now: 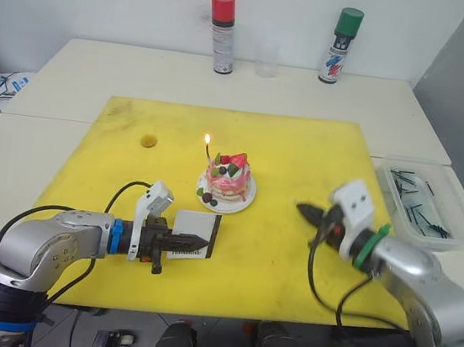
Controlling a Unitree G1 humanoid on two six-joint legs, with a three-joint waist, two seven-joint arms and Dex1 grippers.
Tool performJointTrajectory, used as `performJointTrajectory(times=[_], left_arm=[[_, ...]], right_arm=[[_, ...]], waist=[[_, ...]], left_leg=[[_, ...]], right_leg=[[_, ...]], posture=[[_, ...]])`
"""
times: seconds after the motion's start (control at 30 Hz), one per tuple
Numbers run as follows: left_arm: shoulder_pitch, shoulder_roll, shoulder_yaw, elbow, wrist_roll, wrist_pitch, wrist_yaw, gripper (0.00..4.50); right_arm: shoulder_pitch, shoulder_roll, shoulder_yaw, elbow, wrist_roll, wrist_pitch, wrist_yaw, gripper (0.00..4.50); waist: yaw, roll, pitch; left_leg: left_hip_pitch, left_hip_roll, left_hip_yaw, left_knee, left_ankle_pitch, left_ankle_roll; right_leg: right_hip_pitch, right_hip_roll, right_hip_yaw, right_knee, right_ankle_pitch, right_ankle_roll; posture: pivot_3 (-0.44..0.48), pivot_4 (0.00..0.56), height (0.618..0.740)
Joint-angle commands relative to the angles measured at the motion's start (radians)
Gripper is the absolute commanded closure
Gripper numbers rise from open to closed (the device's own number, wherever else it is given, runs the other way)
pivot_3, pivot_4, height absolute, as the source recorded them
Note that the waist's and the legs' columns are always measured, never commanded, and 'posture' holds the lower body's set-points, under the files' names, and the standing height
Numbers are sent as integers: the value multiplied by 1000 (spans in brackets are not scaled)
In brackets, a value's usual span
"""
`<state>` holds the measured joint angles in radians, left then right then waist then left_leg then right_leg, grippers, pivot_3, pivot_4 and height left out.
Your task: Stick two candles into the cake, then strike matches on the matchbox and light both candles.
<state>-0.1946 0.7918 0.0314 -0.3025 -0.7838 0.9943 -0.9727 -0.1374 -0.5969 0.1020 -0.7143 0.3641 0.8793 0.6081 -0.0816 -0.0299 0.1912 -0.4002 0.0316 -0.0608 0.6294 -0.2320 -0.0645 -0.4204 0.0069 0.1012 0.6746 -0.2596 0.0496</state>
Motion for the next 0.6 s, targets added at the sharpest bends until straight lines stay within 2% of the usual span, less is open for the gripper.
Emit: performJointTrajectory(times=[0.03,0.27,0.47,0.6], left_arm=[[-19,21,4,-7,-1,-9,-22,4500],[-18,31,3,-22,-10,7,-27,4500],[-13,30,7,-37,-19,23,-20,4500],[-13,32,14,-42,-22,34,-18,4500]], right_arm=[[21,-42,86,-27,-42,-127,55,4463],[13,32,204,99,-124,-271,30,4463],[18,74,246,203,-180,-368,35,4463],[36,82,251,207,-198,-403,40,3563]], waist=[[-3,-1,0],[-2,-2,1],[-1,-2,1],[-1,-2,1]], left_leg=[[0,0,0,0,0,0],[2,0,0,1,0,0],[0,0,0,1,0,0],[0,0,0,1,0,0]], right_leg=[[0,0,0,0,0,0],[0,0,0,1,-2,-4],[0,0,0,1,0,0],[0,0,0,1,0,0]], posture=[[0,150,740],[0,150,740],[0,150,740],[0,150,740]])
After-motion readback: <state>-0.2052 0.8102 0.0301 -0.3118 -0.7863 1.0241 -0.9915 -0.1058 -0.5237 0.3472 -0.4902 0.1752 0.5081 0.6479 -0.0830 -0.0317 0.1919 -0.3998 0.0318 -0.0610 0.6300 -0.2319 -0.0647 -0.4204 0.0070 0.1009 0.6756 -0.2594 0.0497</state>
